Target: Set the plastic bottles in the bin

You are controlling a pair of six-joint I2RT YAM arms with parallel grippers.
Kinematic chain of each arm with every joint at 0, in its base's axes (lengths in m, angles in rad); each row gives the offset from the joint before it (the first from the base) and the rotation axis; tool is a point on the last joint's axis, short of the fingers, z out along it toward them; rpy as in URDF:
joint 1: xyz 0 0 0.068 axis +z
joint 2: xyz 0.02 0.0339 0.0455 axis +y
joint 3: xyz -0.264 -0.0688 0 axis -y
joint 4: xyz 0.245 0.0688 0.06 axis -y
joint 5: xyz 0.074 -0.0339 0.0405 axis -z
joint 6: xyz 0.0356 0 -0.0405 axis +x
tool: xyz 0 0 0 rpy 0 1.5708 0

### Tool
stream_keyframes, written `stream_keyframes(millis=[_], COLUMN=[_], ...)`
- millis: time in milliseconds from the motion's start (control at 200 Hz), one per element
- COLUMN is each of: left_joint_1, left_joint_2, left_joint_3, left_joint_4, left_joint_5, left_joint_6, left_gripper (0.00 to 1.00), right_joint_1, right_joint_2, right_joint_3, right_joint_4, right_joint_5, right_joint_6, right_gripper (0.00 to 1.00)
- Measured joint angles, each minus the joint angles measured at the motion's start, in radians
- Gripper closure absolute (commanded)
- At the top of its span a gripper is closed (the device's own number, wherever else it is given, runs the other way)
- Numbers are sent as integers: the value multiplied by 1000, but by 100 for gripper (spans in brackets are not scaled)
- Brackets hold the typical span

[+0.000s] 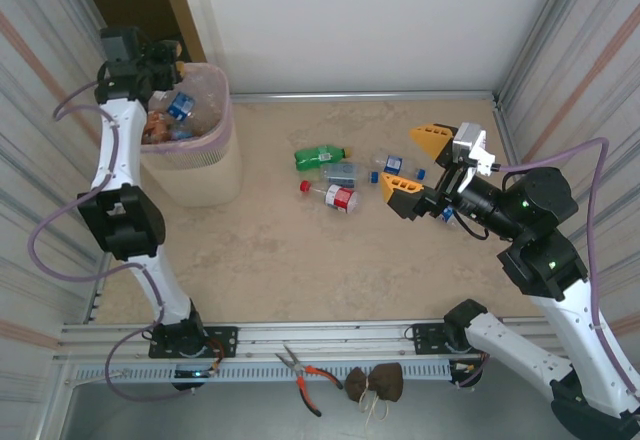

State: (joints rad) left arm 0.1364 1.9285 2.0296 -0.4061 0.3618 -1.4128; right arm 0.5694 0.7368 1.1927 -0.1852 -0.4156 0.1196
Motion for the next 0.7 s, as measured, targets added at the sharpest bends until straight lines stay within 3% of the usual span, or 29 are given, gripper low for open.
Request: stream_keyframes(millis=[271, 701], left_joint_1=[-67, -49], left_joint_2=[0, 0], left_joint_3=[-26, -26], left_joint_4=[0, -56], left_joint_5=[13, 9], left_joint_6=[50, 151], left_gripper=[65, 66], right_joint_1=[0, 0], right_joint_2=[-8, -20], right_joint_3=[0, 0], right_joint_4=[0, -4], right_joint_5=[0, 1], right_joint_6=[0, 0], right_gripper=[4, 4])
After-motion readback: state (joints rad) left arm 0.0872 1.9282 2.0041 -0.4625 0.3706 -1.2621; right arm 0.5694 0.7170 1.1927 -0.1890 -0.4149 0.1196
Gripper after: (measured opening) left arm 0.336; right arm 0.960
